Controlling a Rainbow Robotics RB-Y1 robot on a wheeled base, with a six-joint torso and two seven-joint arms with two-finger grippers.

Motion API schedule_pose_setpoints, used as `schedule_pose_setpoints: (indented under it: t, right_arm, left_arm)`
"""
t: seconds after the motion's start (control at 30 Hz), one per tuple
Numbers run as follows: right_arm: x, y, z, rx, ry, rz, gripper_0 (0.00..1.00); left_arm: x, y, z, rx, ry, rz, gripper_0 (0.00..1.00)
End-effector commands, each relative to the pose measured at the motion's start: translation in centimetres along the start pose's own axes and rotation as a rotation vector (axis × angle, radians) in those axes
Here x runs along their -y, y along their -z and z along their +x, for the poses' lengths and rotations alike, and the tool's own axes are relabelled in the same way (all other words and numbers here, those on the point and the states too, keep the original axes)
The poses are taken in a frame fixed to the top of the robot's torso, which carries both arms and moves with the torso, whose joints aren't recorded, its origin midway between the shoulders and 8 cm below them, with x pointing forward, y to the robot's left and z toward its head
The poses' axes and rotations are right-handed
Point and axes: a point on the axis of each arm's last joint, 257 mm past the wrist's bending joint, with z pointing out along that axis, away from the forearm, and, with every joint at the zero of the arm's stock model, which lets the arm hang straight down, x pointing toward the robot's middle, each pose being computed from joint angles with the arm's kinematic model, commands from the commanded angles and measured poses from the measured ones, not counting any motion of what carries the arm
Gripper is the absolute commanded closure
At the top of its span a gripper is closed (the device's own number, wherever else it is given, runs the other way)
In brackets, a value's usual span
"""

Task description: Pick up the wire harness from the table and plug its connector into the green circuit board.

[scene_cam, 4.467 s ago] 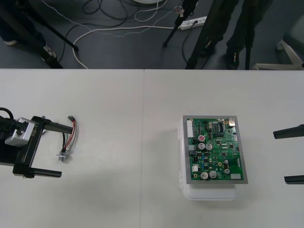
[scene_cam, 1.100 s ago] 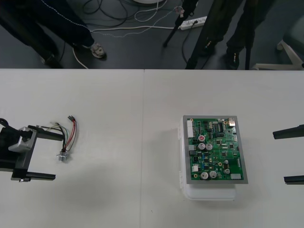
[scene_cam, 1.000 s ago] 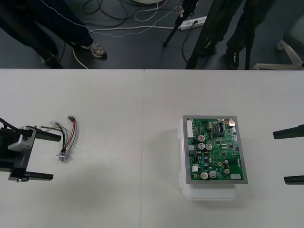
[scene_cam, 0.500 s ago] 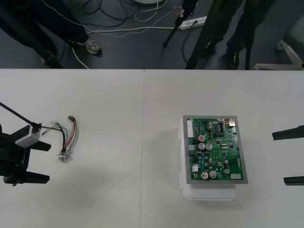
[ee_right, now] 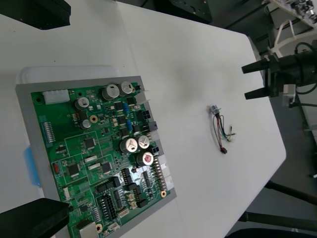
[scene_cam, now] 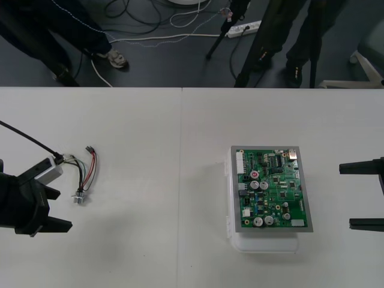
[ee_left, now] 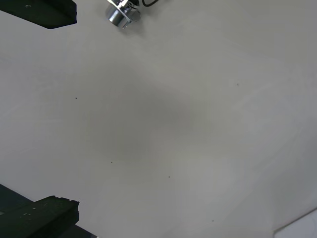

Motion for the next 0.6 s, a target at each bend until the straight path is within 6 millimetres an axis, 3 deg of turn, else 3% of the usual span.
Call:
schedule_pose_setpoints:
  t: [0.03,0.37,0.6]
  right_arm:
    - [-0.6,-0.8,-0.9,0.081,0.014,-0.005,0.00]
    - [-1.3,-0.4,-3.0,0.201,0.027,-0.050,0.00]
    - [1.3,0.6,-3.6,0.258,0.008,-0.008,0.00]
  left_arm:
    - [-1.0,0.3,-1.0,0.022,-0.003,-0.085,0.00]
    - [-1.7,-0.8,-1.7,0.038,0.158,-0.173,0.01]
    - [-2.4,-1.9,-1.5,0.041,0.184,-0.217,0.06]
